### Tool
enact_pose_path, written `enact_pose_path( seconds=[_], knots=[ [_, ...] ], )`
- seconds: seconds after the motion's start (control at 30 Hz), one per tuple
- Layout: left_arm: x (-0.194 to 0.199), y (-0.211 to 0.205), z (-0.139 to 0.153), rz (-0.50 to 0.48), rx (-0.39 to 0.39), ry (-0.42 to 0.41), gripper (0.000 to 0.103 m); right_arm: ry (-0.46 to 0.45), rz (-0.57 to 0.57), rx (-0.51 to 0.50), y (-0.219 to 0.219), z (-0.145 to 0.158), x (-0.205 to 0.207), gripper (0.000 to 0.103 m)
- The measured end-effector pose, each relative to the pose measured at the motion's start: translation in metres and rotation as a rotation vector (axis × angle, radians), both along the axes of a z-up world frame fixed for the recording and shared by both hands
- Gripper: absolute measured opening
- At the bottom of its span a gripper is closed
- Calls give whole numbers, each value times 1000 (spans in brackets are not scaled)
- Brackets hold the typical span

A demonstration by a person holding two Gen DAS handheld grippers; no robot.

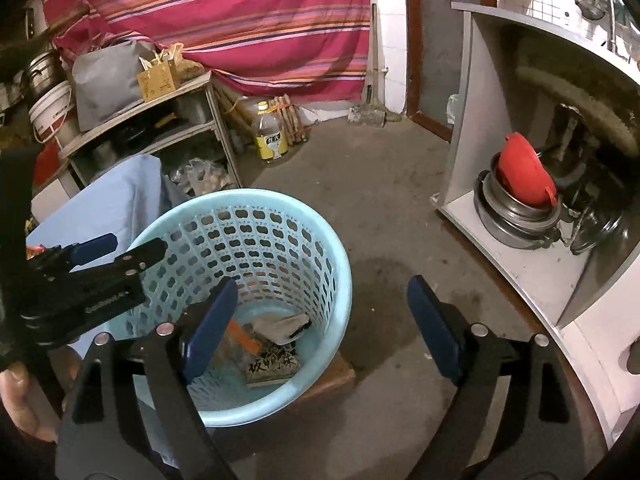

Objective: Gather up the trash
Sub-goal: 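Carry the paper and cloth over the basket and open both tools to drop them, then move both open tools back over the table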

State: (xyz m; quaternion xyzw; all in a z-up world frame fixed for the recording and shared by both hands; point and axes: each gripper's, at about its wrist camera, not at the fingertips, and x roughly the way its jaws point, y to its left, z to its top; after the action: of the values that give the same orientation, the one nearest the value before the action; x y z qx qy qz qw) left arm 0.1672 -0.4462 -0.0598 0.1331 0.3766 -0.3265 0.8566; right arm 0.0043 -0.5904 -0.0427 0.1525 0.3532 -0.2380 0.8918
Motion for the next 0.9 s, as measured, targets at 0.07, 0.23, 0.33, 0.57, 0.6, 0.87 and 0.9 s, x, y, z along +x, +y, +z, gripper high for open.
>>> enact_pose_path(
  seconds=[0.07, 0.23, 0.33, 0.57, 0.6, 0.87, 0.9],
  knots=[
    [0, 7, 5, 8, -3, -2, 77, -2, -3, 4, 1, -1, 1, 85],
    [3, 48, 21, 57, 2, -31, 79, -19, 18, 44, 10, 1, 10, 88],
    [4, 87, 32, 105, -1, -57, 83, -20, 35, 62, 22, 2, 22, 93],
    [13, 211, 42, 278, 5, -119, 92, 8, 124, 41, 76, 1, 66, 99],
    [15, 235, 42, 312, 7, -118, 92, 9, 134, 45, 83, 0, 72, 99],
    [23, 373, 29, 555, 39, -135, 96, 9, 212, 46, 157, -4, 118, 99],
    [25, 391, 26, 596, 33, -124, 96, 9, 225, 51, 163, -5, 122, 99]
  ],
)
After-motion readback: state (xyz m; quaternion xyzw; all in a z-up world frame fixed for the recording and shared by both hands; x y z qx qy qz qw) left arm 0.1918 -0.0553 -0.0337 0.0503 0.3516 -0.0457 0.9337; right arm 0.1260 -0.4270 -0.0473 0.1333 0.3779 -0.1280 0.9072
